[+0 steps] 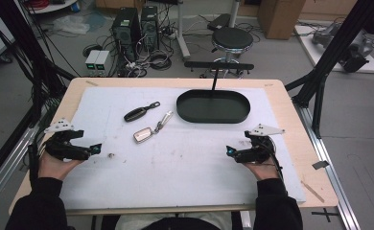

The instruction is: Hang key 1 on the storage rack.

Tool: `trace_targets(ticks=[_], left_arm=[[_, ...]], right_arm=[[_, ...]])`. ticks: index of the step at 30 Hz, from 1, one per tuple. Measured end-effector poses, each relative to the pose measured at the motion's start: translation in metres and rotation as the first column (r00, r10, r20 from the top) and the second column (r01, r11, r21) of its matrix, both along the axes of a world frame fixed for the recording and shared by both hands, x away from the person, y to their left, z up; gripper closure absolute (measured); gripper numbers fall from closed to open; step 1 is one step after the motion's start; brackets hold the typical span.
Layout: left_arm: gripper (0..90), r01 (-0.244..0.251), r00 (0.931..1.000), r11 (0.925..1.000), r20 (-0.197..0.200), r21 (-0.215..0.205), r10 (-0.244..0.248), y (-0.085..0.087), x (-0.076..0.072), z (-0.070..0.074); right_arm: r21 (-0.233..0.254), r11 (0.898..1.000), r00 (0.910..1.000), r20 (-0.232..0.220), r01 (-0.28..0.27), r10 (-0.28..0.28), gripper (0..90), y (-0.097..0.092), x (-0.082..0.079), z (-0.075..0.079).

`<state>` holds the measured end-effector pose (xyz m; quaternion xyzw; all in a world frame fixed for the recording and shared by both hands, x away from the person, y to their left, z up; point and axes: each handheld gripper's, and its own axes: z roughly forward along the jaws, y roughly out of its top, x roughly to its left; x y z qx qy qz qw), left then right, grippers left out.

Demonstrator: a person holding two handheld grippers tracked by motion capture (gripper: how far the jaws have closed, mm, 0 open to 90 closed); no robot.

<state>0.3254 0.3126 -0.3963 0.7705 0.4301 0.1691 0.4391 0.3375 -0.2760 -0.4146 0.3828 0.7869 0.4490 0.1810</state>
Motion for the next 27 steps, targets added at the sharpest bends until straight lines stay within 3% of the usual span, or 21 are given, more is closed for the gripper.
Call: trace_targets(ticks=[16, 27], left_arm=[[1.8, 0.031, 0.9993, 0.9994, -0.02, 0.014, -0.031, -0.006, 0.025, 0.014], [1.8, 0.065, 0.9973, 0.9969, -0.036, 0.045, -0.064, -0.027, 0.051, 0.028]], right_arm=[[-0.005, 1.0, 1.0, 0.004, 0.002, -0.002, 0.8, 0.001, 0.0, 0.0], [-0.001, 1.0, 1.0, 0.002, 0.004, -0.004, 0.8, -0.001, 0.0, 0.0]])
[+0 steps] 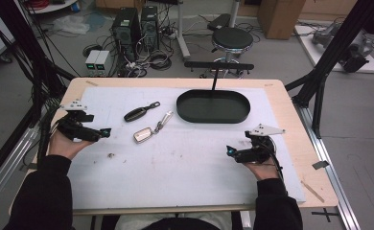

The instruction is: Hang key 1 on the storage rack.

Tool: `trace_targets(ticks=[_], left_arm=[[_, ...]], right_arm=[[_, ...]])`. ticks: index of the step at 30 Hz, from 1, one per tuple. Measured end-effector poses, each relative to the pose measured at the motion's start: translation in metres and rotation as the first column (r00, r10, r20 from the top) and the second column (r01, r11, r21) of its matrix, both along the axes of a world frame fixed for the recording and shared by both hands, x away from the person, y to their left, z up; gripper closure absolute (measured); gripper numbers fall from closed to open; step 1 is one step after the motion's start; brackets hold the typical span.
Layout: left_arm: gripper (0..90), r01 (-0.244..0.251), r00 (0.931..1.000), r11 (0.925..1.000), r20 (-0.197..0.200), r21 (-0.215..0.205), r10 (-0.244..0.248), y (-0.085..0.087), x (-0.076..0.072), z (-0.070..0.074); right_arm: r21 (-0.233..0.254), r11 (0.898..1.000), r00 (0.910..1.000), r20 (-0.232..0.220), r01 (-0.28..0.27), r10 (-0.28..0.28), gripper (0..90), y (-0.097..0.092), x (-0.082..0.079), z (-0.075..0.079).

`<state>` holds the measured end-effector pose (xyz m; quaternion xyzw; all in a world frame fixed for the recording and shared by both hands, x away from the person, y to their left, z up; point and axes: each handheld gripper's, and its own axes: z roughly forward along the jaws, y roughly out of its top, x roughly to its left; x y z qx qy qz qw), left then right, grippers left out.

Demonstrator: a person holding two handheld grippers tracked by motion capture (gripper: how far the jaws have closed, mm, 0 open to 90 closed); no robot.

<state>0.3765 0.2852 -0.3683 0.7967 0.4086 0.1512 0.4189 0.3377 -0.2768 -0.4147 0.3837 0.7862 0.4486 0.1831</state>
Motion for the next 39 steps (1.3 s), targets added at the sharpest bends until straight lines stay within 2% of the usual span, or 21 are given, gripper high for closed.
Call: trace_targets(ticks=[14, 20, 27, 29, 33, 34, 35, 39], left_arm=[[1.8, 0.062, 0.9981, 0.9977, 0.0, 0.028, -0.062, -0.034, 0.027, 0.019], [1.8, 0.103, 0.9942, 0.9937, -0.033, 0.044, -0.102, -0.053, 0.045, 0.025], [1.8, 0.126, 0.9913, 0.9903, -0.044, 0.058, -0.124, -0.07, 0.058, 0.03], [1.8, 0.133, 0.9899, 0.99, -0.056, 0.047, -0.13, -0.078, 0.064, 0.031], [1.8, 0.144, 0.9881, 0.9879, -0.063, 0.058, -0.14, -0.091, 0.07, 0.032], [1.8, 0.154, 0.9864, 0.9862, -0.067, 0.061, -0.15, -0.099, 0.075, 0.033], [1.8, 0.154, 0.9864, 0.9862, -0.067, 0.061, -0.15, -0.099, 0.075, 0.033], [1.8, 0.18, 0.9806, 0.9805, -0.093, 0.078, -0.173, -0.12, 0.086, 0.031]], right_arm=[[0.015, 1.0, 1.0, 0.001, 0.0, 0.0, 0.8, -0.001, 0.0, 0.001], [0.02, 1.0, 1.0, -0.004, 0.001, -0.001, 0.8, -0.001, 0.001, 0.0], [0.019, 1.0, 1.0, -0.003, 0.001, -0.001, 0.8, -0.002, 0.002, 0.0], [0.015, 1.0, 1.0, -0.002, -0.006, 0.006, 0.8, -0.002, 0.004, -0.001], [0.018, 1.0, 1.0, -0.004, -0.008, 0.008, 0.8, 0.0, 0.004, -0.001], [0.017, 1.0, 0.9999, -0.005, -0.009, 0.009, 0.8, 0.0, 0.003, -0.001], [0.017, 1.0, 0.9999, -0.005, -0.009, 0.009, 0.8, 0.0, 0.003, -0.001], [0.022, 1.0, 1.0, -0.001, -0.003, 0.003, 0.8, -0.002, 0.003, 0.0]])
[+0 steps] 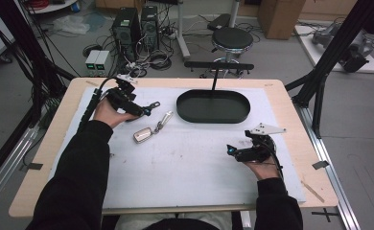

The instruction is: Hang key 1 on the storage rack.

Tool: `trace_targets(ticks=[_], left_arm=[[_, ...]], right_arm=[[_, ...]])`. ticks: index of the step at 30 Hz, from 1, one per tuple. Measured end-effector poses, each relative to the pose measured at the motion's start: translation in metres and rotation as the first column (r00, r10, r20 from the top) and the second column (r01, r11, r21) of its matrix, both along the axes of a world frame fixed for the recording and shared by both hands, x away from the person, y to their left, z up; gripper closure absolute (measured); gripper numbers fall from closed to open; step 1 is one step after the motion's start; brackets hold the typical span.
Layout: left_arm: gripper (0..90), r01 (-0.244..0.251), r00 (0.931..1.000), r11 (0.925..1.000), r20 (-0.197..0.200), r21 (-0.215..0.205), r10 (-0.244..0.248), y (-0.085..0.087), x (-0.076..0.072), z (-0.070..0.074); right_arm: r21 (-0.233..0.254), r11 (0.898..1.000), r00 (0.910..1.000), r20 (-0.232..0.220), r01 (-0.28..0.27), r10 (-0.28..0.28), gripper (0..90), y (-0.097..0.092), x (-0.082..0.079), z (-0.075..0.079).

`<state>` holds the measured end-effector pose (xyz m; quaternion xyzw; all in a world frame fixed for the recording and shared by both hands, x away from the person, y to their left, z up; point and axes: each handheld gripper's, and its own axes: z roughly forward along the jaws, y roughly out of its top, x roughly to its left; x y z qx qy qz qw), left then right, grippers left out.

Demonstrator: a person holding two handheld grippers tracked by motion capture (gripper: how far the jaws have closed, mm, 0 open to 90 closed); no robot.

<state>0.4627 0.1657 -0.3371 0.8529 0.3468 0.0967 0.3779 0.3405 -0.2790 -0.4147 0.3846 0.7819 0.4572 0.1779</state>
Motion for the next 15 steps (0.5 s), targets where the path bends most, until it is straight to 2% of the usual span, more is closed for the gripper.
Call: trace_targets(ticks=[3, 7, 15], left_arm=[[1.8, 0.008, 0.9999, 0.9999, -0.008, 0.006, -0.008, -0.007, 0.004, -0.001], [1.9, 0.011, 0.9991, 0.9995, -0.04, 0.03, -0.01, -0.023, 0.015, -0.008], [2.8, 0.021, 0.9952, 0.9981, -0.097, 0.058, -0.015, -0.042, 0.028, -0.022]], right_arm=[[0.002, 1.0, 1.0, 0.0, 0.001, -0.001, 0.8, -0.001, 0.0, 0.0], [0.004, 1.0, 1.0, 0.002, -0.001, 0.001, 0.8, -0.001, 0.0, 0.0], [-0.003, 1.0, 1.0, -0.003, -0.002, 0.002, 0.8, 0.0, 0.0, 0.0]])
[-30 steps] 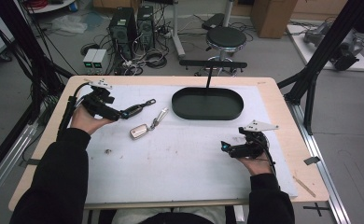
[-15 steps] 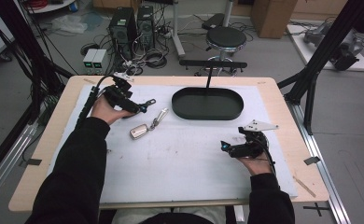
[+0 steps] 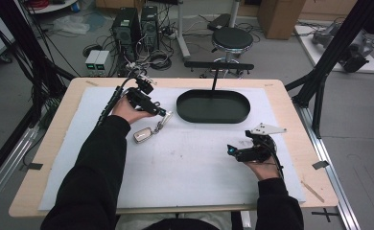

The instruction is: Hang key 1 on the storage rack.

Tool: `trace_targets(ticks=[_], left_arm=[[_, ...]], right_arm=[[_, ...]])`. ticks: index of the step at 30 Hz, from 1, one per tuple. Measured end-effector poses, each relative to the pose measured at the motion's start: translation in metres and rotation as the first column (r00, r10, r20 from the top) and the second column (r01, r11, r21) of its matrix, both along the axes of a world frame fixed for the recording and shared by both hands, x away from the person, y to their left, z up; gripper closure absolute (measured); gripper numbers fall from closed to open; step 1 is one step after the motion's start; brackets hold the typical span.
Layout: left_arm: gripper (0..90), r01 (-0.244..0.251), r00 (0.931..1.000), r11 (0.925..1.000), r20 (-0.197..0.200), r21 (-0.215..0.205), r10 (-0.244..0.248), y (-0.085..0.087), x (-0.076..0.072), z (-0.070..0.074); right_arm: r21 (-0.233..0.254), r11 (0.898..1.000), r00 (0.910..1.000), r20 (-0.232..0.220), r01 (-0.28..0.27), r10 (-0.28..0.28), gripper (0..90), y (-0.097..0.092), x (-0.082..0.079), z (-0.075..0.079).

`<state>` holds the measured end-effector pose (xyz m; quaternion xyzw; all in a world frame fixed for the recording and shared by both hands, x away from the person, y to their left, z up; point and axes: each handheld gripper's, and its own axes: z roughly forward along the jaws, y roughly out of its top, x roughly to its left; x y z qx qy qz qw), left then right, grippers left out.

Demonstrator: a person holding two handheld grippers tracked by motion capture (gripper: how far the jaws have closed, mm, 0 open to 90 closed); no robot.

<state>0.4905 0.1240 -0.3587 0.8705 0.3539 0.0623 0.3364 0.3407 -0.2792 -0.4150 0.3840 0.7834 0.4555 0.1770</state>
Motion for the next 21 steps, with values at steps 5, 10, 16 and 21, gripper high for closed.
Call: trace_targets(ticks=[5, 10, 16, 21], left_arm=[[8.3, 0.007, 0.9998, 0.9996, -0.018, 0.028, -0.006, -0.011, 0.005, -0.011], [24.9, 0.009, 0.9984, 0.9959, -0.056, 0.09, -0.004, -0.022, 0.007, -0.021], [35.0, -0.002, 0.9986, 0.9936, -0.052, 0.113, 0.008, -0.027, 0.008, -0.027], [38.5, -0.015, 0.9981, 0.9901, -0.057, 0.139, 0.023, -0.032, 0.01, -0.032]], right_arm=[[0.0, 1.0, 1.0, -0.001, -0.003, 0.003, 0.8, 0.0, 0.0, 0.0], [-0.004, 1.0, 1.0, 0.001, 0.004, -0.004, 0.8, 0.0, -0.001, 0.0], [-0.026, 1.0, 1.0, 0.0, 0.0, 0.0, 0.8, 0.001, -0.001, -0.001], [-0.025, 1.0, 1.0, 0.001, 0.005, -0.005, 0.8, 0.001, -0.002, 0.0]])
